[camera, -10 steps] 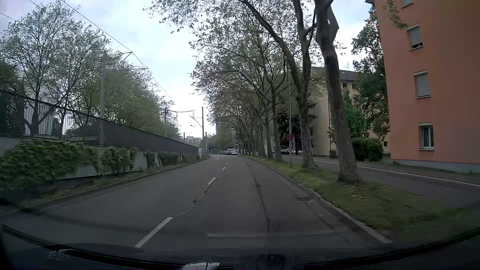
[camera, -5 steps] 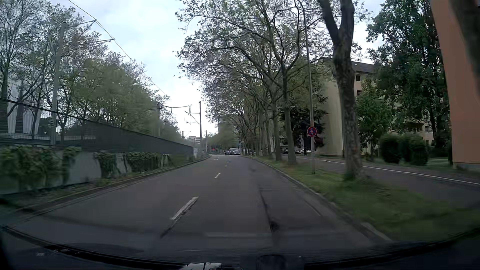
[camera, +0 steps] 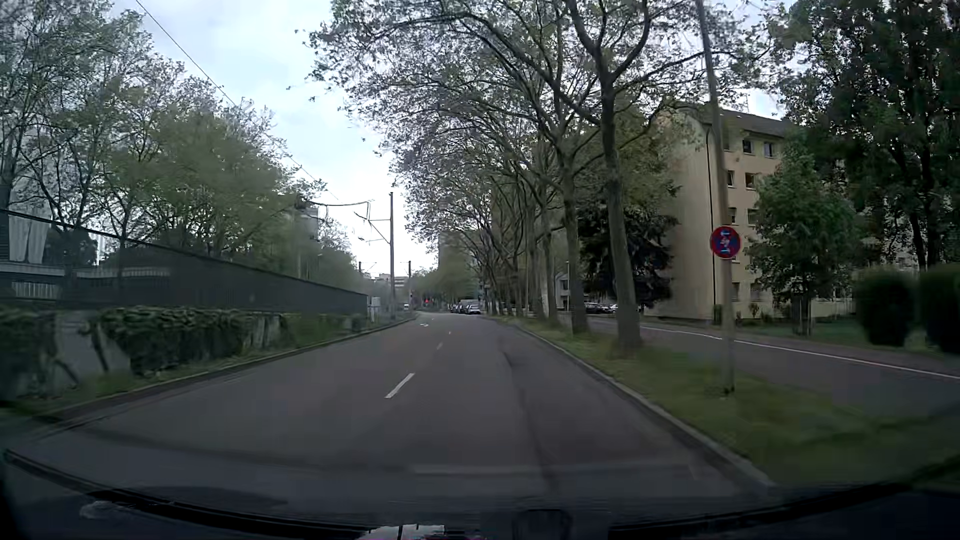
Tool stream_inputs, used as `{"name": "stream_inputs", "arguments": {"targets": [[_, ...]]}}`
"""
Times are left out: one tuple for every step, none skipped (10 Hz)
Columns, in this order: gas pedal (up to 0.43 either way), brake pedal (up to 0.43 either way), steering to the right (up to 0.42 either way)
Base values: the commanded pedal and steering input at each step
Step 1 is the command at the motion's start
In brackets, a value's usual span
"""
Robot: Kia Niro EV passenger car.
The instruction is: Follow the waypoints while adhering to traffic rules and regulations
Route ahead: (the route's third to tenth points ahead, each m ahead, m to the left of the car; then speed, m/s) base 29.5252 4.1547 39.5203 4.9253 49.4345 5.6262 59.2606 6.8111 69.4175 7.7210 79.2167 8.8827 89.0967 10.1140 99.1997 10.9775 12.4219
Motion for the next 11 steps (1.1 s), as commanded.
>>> {"name": "stream_inputs", "arguments": {"targets": [[0.039,0.0,-0.007],[0.039,0.0,-0.008],[0.039,0.0,-0.008],[0.039,0.0,-0.008],[0.039,0.0,-0.008],[0.039,0.0,-0.008],[0.039,0.0,-0.008],[0.039,0.0,-0.008],[0.039,0.0,-0.008],[0.039,0.0,-0.008],[0.039,0.0,-0.008]]}}
